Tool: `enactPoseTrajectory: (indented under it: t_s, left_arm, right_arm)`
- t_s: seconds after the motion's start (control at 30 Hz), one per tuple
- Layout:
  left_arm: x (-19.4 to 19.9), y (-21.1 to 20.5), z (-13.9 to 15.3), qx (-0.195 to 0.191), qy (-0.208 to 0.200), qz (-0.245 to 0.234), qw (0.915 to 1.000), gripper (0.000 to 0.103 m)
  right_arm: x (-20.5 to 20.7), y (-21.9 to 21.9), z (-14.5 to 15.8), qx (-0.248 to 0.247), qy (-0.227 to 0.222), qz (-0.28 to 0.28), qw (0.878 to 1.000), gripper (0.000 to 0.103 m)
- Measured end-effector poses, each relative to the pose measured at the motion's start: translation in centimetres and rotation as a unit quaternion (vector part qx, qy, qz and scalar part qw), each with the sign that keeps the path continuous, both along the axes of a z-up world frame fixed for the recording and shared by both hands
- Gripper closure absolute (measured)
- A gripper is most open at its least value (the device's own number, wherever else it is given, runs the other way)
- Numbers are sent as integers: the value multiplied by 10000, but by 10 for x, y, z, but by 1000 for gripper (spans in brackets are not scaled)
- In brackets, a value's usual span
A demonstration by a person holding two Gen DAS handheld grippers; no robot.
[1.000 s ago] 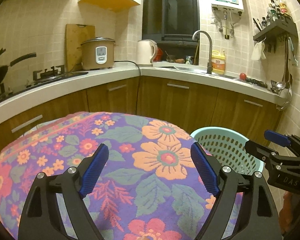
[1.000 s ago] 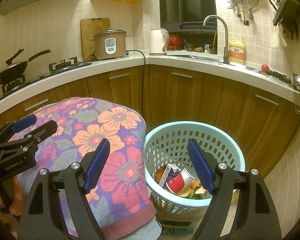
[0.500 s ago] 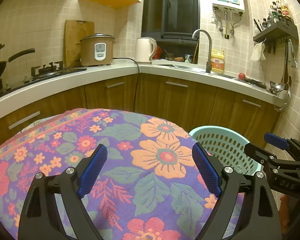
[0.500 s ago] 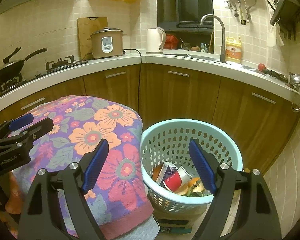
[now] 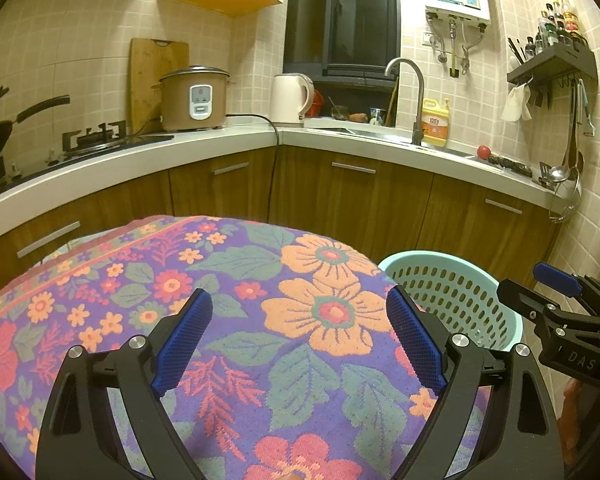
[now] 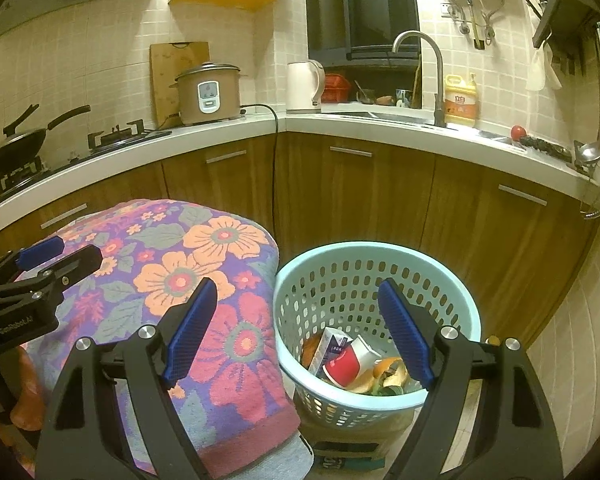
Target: Collect trash
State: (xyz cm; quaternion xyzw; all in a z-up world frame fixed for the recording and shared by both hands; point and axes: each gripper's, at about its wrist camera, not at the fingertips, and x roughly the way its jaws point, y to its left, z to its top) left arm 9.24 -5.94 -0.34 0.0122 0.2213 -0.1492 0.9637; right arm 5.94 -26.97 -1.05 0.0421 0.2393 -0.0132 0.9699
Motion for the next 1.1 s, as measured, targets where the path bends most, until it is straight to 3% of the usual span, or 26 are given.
enactPoseTrajectory:
  t_s: [1.1]
  left_arm:
    - [1, 3, -1, -66, 111, 37, 9999, 16]
  right_arm:
    - [-2, -2, 1, -10, 28, -93, 10000, 24]
